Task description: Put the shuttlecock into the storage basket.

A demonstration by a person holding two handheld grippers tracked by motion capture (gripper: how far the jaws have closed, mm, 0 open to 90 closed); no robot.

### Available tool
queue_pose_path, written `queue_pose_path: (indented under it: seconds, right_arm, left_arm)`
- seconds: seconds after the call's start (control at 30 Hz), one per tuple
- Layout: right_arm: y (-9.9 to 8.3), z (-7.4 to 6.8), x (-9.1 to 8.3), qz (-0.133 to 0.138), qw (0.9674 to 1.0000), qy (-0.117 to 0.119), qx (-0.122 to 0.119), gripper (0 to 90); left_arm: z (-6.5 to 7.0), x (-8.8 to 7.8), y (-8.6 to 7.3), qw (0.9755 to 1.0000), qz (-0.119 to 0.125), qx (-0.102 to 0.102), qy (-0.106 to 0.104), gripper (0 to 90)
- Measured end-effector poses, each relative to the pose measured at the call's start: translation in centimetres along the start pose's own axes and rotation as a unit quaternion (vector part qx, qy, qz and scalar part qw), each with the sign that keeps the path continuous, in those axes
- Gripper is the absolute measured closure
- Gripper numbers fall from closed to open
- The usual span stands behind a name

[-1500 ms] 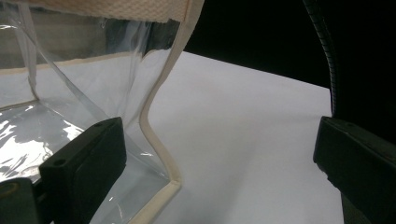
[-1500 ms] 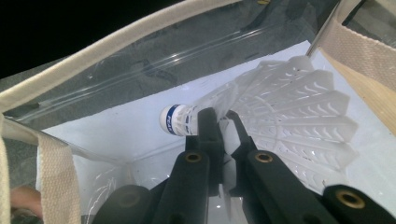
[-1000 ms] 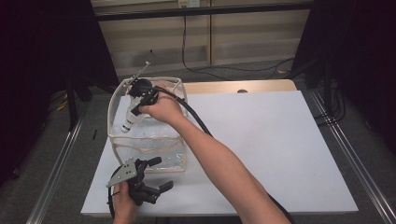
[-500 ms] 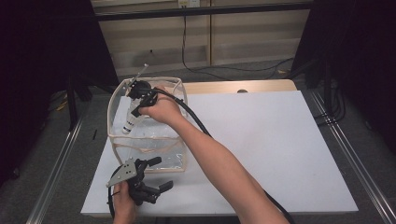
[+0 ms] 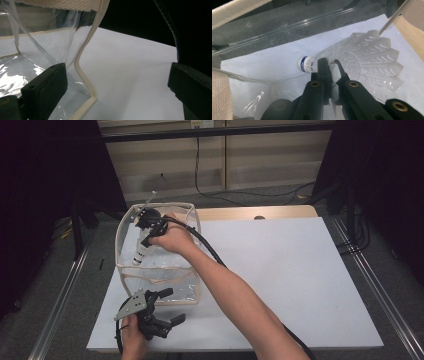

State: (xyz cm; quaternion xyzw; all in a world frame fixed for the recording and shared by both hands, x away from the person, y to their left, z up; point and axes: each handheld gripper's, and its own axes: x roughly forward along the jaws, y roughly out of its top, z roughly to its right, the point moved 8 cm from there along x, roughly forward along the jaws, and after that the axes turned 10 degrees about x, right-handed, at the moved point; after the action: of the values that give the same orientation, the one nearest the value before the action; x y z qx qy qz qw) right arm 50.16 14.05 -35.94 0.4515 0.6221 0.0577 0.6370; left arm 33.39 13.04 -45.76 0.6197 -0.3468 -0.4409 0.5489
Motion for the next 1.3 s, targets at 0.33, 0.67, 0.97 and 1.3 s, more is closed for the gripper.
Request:
queue_pose_path:
  seconds: [0.33,0.67,0.97,1.3]
  right_arm:
    - [-0.2,-0.1,0.3,-0.003,1.0000,0.003,-0.007,87.8]
    - [-0.7,-0.2,1.0,-0.022,0.9997,0.003,-0.011,67.3]
    - [-0.7,0.0,1.2,-0.021,0.9998,-0.006,-0.001,53.9]
    - [0.4,0.4,-0.5,0.011,0.9998,-0.016,-0.001,37.3]
  left_arm:
    - [0.0,0.0,0.0,1.0000,-0.001,0.001,-0.002,2.8]
    - [0.0,0.0,0.0,1.0000,-0.001,0.001,-0.001,2.8]
    - [-0.1,0.0,0.0,1.0000,-0.001,0.001,0.001,2.8]
    - [0.0,0.0,0.0,1.0000,-0.001,0.002,-0.002,2.8]
